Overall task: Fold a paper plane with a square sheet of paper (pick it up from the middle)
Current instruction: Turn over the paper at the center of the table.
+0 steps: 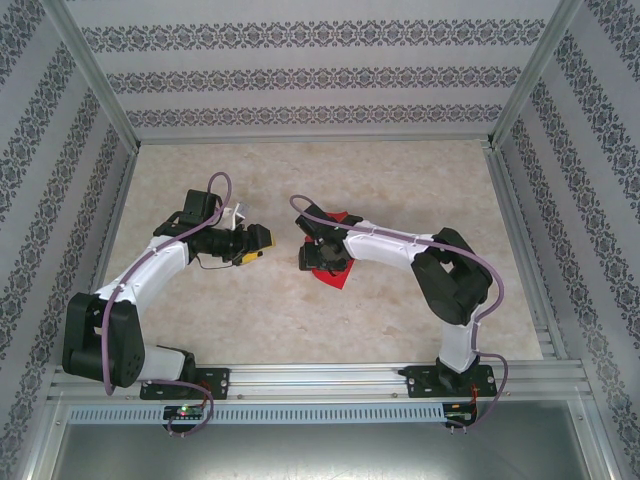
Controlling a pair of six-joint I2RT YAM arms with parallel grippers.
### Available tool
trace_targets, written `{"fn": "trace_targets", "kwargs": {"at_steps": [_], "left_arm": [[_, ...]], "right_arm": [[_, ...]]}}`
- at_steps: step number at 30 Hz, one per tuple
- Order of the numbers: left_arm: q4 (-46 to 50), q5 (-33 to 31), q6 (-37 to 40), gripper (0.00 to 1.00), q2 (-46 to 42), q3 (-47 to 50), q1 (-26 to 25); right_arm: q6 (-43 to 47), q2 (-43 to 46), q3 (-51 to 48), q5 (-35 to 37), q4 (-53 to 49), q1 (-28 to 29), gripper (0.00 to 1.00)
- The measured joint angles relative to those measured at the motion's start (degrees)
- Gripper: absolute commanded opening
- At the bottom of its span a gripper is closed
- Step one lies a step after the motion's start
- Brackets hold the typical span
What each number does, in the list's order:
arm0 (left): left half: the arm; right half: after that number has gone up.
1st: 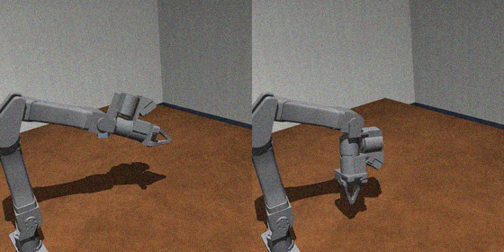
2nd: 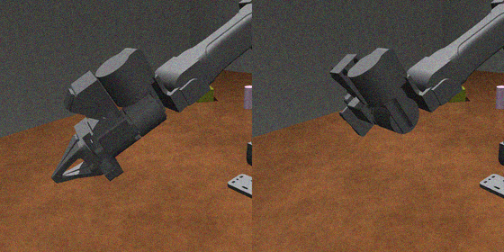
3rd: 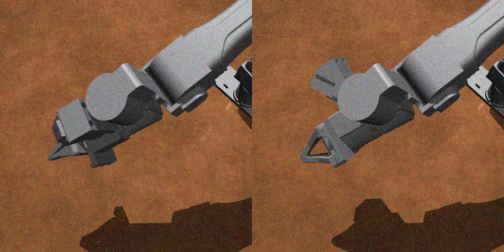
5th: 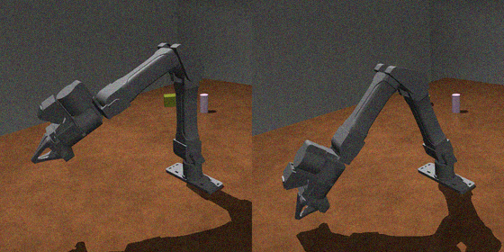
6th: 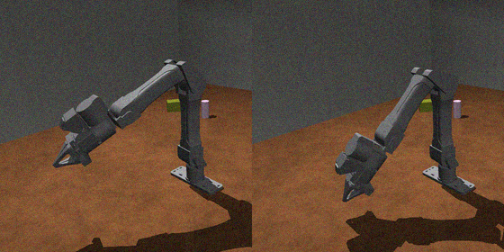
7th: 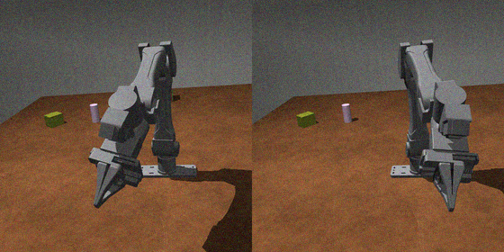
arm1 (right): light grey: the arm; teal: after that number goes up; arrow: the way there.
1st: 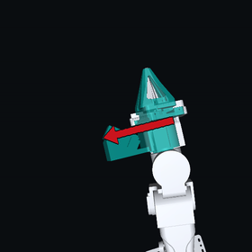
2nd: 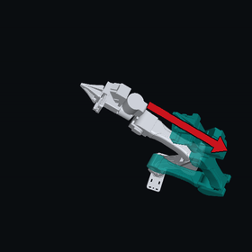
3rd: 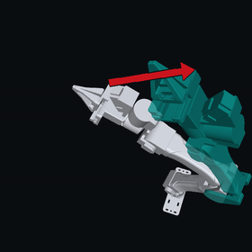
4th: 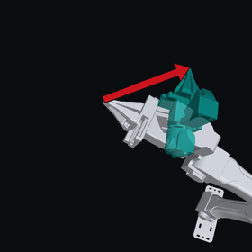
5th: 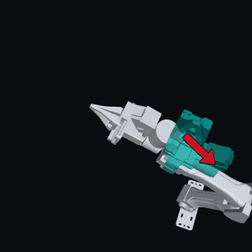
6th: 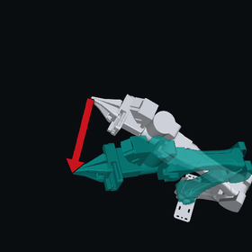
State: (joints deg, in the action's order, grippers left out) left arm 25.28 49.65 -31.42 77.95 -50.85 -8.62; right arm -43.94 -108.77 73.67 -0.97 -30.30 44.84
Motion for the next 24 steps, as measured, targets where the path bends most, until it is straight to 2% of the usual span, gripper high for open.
{"fn": "trace_targets", "kwargs": {"at_steps": [11, 18, 24], "left_arm": [[0.0, 0.0, 0.6, 0.63, 0.0, 0.0, 0.1], [0.0, 0.0, 1.0, 0.63, 0.0, 0.0, 0.1], [0.0, 0.3, 1.1, 0.63, 0.0, 0.0, 0.1]], "right_arm": [[-1.3, -0.2, 0.0, 0.0, 0.6, -1.6, 0.25], [-1.3, 0.5, -0.5, 0.0, 0.8, -1.6, 0.16], [-0.8, 5.6, -1.1, 0.2, -0.4, -1.6, 0.09]]}}
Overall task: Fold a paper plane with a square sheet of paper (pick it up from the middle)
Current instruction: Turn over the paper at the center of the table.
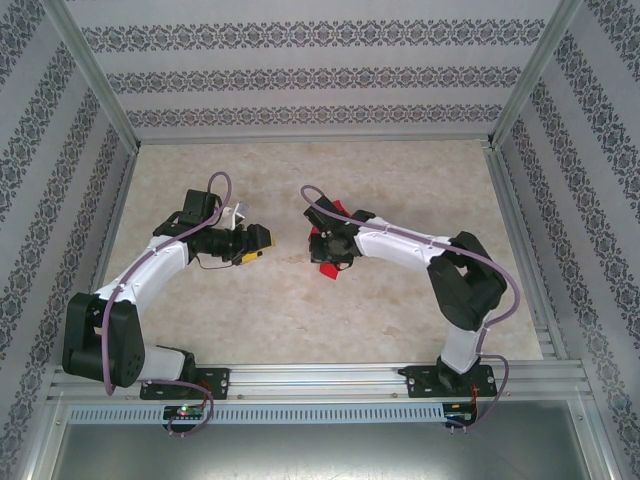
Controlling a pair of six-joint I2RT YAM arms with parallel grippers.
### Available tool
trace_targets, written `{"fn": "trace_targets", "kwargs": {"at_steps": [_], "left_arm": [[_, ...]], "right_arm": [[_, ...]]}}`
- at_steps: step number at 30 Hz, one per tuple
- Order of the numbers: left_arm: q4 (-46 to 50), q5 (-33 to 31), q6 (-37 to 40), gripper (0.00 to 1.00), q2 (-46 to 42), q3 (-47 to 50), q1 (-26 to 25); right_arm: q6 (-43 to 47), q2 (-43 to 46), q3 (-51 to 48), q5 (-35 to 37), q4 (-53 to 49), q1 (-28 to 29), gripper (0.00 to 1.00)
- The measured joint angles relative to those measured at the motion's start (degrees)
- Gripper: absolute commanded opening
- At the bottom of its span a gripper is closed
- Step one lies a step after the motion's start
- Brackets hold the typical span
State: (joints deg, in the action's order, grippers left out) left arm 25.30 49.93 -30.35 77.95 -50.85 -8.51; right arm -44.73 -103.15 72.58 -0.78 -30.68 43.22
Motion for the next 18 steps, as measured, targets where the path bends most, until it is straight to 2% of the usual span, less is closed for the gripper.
{"fn": "trace_targets", "kwargs": {"at_steps": [7, 14, 18], "left_arm": [[0.0, 0.6, 0.0, 0.63, 0.0, 0.0, 0.0], [0.0, 1.1, 0.0, 0.63, 0.0, 0.0, 0.0], [0.0, 1.0, -0.1, 0.63, 0.0, 0.0, 0.0]], "right_arm": [[3.0, 7.1, -0.2, 3.8, -6.3, -0.4, 0.03], [9.0, 9.2, 4.0, 18.2, -27.4, 0.1, 0.02], [10.7, 6.2, 7.2, 26.7, -39.3, 0.9, 0.02]]}}
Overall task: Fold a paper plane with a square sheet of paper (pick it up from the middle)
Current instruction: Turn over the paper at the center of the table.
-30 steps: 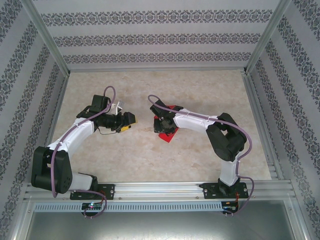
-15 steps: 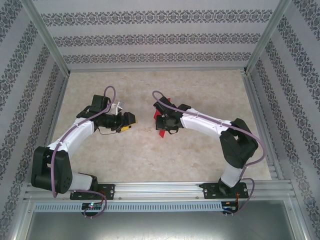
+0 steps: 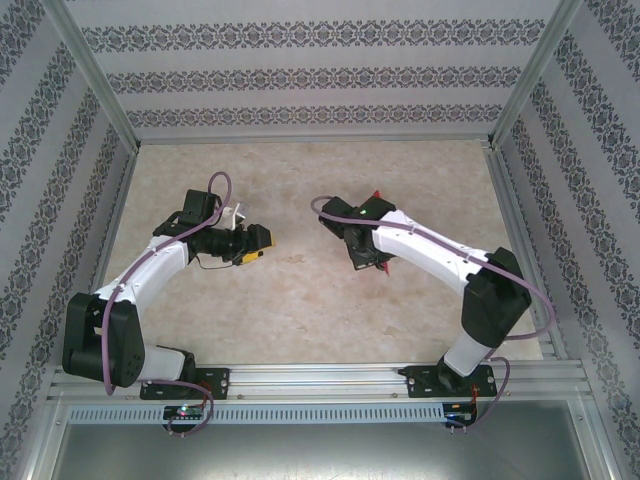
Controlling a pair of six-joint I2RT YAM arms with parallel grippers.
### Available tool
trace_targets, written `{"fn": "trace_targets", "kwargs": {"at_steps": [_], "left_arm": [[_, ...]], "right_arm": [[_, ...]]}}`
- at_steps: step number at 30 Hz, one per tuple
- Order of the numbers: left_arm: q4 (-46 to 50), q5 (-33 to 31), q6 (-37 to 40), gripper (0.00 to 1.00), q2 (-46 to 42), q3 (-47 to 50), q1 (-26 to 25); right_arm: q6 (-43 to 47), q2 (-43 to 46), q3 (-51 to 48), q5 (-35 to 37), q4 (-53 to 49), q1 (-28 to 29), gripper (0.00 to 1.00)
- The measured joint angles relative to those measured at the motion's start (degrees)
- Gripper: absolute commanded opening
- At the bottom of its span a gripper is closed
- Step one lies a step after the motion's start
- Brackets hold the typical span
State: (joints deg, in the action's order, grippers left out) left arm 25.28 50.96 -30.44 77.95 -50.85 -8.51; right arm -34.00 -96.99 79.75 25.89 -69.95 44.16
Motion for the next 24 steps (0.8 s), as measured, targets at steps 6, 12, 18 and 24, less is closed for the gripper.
{"fn": "trace_targets", "kwargs": {"at_steps": [6, 12, 18, 24], "left_arm": [[0.0, 0.0, 0.0, 0.63, 0.0, 0.0, 0.0], [0.5, -0.8, 0.0, 0.63, -0.1, 0.0, 0.0], [2.9, -3.7, 0.1, 0.63, -1.4, 0.0, 0.8], [5.1, -5.9, 0.3, 0.63, -4.0, 0.0, 1.4]], "right_arm": [[2.2, -14.4, 5.1, 6.4, -8.0, 4.4, 0.04], [5.4, -23.2, 11.1, 6.4, -8.0, 8.2, 0.11], [7.6, -27.0, 14.6, 3.1, -6.0, 8.8, 0.16], [9.0, -27.2, 14.8, -2.1, -1.4, 9.5, 0.27]]}}
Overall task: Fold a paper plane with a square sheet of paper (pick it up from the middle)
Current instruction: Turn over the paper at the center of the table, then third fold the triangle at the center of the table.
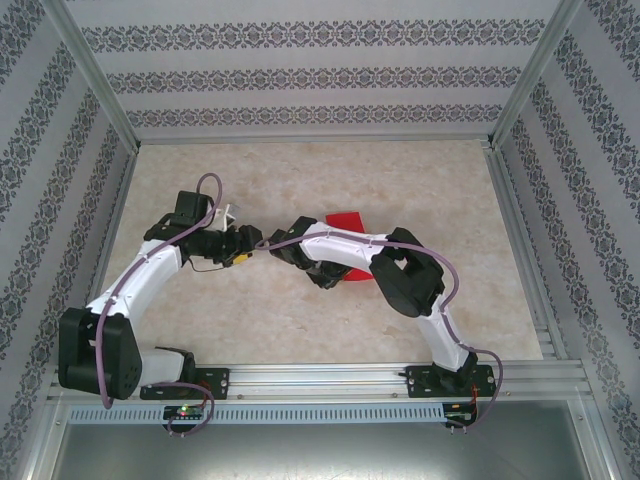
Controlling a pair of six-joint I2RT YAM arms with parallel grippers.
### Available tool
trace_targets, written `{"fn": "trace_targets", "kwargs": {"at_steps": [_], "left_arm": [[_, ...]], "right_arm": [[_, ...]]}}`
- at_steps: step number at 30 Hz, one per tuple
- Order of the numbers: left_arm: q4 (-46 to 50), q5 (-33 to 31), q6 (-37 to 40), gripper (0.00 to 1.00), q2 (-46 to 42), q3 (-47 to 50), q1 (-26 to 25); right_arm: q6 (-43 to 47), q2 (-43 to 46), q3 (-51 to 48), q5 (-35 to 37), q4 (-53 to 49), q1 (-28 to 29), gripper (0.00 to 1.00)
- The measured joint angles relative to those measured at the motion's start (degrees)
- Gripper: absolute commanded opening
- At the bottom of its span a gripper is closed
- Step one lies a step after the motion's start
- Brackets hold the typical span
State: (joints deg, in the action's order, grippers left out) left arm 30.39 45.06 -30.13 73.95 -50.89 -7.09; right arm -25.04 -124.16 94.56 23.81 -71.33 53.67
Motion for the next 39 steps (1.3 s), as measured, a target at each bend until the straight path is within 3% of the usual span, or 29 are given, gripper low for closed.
{"fn": "trace_targets", "kwargs": {"at_steps": [8, 15, 21, 27, 31, 39], "left_arm": [[1.7, 1.0, 0.9, 0.63, -0.2, 0.0, -0.1], [1.6, 2.9, 1.2, 0.62, 2.4, -1.3, -2.2], [0.9, 2.8, 1.2, 0.53, 8.7, -7.3, -7.7], [-0.9, 1.7, 1.3, 0.43, 18.6, -15.8, -13.4], [-1.8, 1.1, 1.7, 0.37, 26.4, -22.4, -17.0], [-2.9, 0.7, 2.5, 0.3, 38.1, -30.7, -20.7]], "right_arm": [[0.7, 3.6, -4.8, -7.2, 11.0, 0.1, 0.45], [1.2, 18.9, -13.8, -13.5, 21.1, -1.4, 0.52], [-1.3, 34.6, -27.9, -20.4, 29.5, -10.3, 0.57], [-5.1, 43.1, -41.9, -27.9, 36.6, -21.4, 0.59], [-7.3, 44.4, -47.0, -34.1, 41.9, -26.3, 0.58], [-9.7, 41.1, -49.6, -43.6, 51.2, -29.6, 0.53]]}}
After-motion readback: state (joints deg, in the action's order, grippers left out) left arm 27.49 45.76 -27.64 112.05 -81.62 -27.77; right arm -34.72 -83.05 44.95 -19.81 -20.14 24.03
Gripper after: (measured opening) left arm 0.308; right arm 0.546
